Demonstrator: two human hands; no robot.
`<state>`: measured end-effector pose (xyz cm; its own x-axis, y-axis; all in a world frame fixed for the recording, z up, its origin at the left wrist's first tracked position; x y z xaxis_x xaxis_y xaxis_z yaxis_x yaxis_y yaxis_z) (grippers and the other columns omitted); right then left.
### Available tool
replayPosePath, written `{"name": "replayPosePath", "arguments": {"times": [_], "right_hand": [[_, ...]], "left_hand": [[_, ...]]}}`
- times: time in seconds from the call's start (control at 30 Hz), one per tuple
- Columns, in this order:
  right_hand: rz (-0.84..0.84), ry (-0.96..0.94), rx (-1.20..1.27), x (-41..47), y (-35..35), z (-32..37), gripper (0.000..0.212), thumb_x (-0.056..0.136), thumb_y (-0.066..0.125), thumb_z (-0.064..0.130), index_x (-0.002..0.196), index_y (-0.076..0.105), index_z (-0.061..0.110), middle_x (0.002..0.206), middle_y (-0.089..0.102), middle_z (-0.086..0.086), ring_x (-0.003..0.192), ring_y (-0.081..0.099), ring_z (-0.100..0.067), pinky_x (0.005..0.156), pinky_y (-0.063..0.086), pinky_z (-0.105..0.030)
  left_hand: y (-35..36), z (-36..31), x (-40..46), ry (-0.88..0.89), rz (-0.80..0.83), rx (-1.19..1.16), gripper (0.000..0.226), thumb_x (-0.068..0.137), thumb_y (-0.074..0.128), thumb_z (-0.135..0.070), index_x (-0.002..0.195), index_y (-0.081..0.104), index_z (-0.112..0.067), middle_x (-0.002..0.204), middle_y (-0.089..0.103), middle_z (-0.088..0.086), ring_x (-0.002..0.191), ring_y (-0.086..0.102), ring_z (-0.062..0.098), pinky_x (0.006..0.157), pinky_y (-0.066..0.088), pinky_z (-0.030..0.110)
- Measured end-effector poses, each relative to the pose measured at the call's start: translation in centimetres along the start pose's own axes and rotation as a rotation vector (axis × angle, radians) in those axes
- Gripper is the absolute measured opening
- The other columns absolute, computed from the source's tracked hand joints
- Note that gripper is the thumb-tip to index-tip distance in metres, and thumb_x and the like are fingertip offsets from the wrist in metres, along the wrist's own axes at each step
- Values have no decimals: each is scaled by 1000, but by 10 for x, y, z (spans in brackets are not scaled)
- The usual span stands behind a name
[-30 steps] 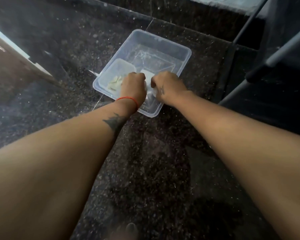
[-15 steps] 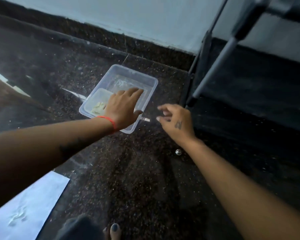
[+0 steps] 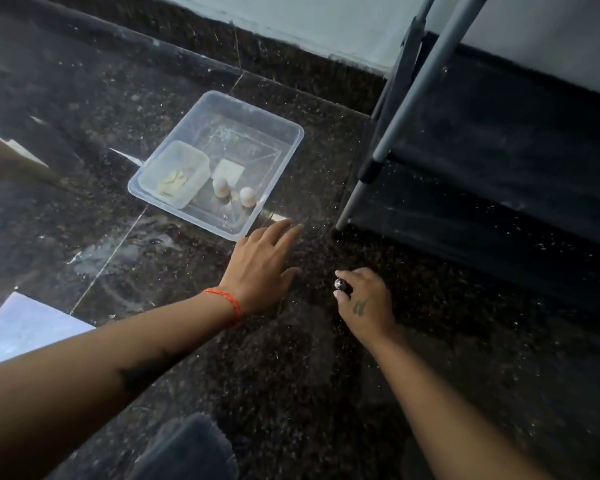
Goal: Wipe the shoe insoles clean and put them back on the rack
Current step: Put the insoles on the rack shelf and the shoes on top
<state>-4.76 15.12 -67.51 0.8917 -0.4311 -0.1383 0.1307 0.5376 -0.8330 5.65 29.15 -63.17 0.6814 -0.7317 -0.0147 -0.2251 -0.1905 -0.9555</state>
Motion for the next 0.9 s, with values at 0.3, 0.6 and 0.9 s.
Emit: {"name": "replayPosePath", "arguments": {"times": [0.3,0.6,0.9], "right_hand": [[-37,-27,-15,29,-8,42,15,73,68,15,86,72,10,85,67,-9,78,62,-25,67,36,-20],[96,-453,-115,129,35,188,18,80,61,20,92,69,8,94,67,-12,90,61,-27,77,44,-30],[301,-564,-455,139,83,199,19,88,53,15,99,64,3,101,64,-17,95,62,-32,77,48,-30]], "left_hand": [[-20,37,-4,-70,-118,-34,71,76,70,-37,135,48,-6,136,50,20,110,56,42,88,48,48],[-37,101,-10,-169,-173,3,85,76,56,-48,138,39,8,138,44,28,128,45,41,107,34,44],[-28,117,-15,-134,-198,-43,66,81,38,-26,135,41,12,139,43,29,132,41,41,112,24,40]]}}
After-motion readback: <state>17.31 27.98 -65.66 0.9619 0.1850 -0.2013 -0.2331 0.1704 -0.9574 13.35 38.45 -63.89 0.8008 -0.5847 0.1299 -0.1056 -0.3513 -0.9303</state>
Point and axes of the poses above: each hand's wrist, its own x-axis towards the middle knuckle, its own y-axis out of the palm, z = x × y, the point moved 5 cm from there along x, towards the middle knuckle
